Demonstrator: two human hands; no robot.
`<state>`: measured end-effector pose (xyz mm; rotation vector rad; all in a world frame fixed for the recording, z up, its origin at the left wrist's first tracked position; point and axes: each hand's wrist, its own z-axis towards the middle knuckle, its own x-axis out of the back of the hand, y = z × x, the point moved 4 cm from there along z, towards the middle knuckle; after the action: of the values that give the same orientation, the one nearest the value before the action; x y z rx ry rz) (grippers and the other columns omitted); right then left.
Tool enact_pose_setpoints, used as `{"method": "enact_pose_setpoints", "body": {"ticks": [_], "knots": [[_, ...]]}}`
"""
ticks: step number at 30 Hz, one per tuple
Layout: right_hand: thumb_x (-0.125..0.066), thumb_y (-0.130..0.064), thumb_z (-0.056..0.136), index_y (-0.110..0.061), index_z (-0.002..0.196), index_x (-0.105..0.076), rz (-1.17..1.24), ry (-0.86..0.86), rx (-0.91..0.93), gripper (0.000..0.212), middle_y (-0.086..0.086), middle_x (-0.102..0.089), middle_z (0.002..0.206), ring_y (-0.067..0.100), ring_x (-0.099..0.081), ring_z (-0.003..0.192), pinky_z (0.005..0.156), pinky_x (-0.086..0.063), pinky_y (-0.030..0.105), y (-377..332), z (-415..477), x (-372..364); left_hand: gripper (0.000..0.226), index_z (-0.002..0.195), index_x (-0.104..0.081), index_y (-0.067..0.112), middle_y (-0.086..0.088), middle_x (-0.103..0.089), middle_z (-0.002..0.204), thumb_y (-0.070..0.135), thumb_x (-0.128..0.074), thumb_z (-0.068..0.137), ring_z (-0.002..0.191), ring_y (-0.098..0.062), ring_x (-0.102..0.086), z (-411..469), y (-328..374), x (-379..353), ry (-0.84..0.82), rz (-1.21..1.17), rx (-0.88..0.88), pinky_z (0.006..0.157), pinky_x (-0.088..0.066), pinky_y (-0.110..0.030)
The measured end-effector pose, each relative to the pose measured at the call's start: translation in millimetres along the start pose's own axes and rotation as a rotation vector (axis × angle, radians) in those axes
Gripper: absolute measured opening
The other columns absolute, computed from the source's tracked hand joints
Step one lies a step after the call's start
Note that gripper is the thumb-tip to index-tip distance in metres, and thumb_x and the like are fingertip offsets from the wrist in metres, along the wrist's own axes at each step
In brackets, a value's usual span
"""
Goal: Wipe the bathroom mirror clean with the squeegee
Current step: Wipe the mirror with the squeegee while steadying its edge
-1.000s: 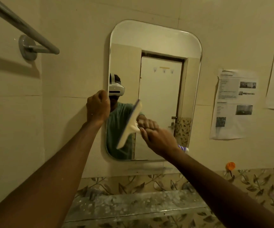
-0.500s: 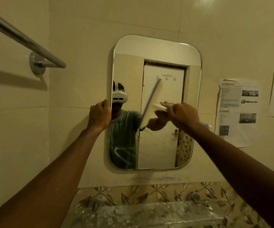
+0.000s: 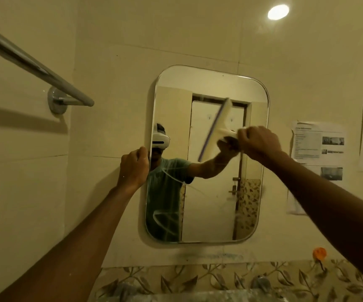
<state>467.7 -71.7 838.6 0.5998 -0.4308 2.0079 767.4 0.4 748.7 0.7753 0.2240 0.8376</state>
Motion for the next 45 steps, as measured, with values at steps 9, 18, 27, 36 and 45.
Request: {"method": "enact_pose_setpoints", "body": {"ticks": [9, 18, 27, 36, 45], "knots": [[-0.038, -0.032, 0.101, -0.02, 0.067, -0.039, -0.053, -0.021, 0.28, 0.036, 0.002, -0.046, 0.067, 0.019, -0.049, 0.062, 0.062, -0.045, 0.032, -108, 44, 21, 0.049, 0.087, -0.062, 0.0, -0.025, -0.064, 0.082, 0.036, -0.03, 0.097, 0.079, -0.042, -0.062, 0, -4, 0, -0.002, -0.064, 0.067, 0.074, -0.054, -0.054], [-0.03, -0.027, 0.103, -0.008, 0.079, -0.051, 0.069, 0.082, -0.198, 0.037, 0.011, -0.049, 0.067, 0.018, -0.041, 0.052, 0.049, -0.032, 0.025, 52, 15, 32, 0.047, 0.085, -0.057, -0.002, -0.023, -0.06, 0.082, 0.029, -0.025, 0.1, 0.086, -0.041, -0.057, -1, 3, 0, 0.019, 0.046, -0.003, 0.077, -0.052, -0.05], [-0.033, -0.034, 0.1, -0.013, 0.082, -0.051, 0.079, 0.105, 0.128, 0.033, 0.003, -0.048, 0.067, 0.022, -0.051, 0.062, 0.059, -0.046, 0.035, -88, 74, 35, 0.05, 0.071, -0.059, 0.002, -0.013, -0.057, 0.063, 0.026, -0.028, 0.102, 0.06, -0.022, -0.057, 6, -8, -7, 0.118, 0.048, -0.022, 0.051, -0.041, -0.024], [-0.028, -0.029, 0.104, -0.007, 0.094, -0.05, 0.118, 0.071, -0.303, 0.033, 0.009, -0.051, 0.077, 0.015, -0.047, 0.058, 0.048, -0.037, 0.027, 52, 3, 7, 0.033, 0.068, -0.043, 0.012, -0.002, -0.045, 0.059, 0.014, -0.036, 0.1, 0.062, -0.031, -0.053, 7, -7, -10, 0.127, 0.135, -0.06, 0.053, -0.027, -0.026], [-0.036, -0.037, 0.098, -0.009, 0.088, -0.052, 0.785, 0.074, -0.455, 0.034, 0.007, -0.051, 0.076, 0.015, -0.044, 0.055, 0.051, -0.039, 0.026, 10, 32, 72, 0.031, 0.068, -0.043, 0.013, -0.013, -0.054, 0.065, 0.012, -0.042, 0.099, 0.059, -0.022, -0.042, 6, -9, -9, 0.201, 0.233, -0.17, 0.05, -0.017, -0.019]]}}
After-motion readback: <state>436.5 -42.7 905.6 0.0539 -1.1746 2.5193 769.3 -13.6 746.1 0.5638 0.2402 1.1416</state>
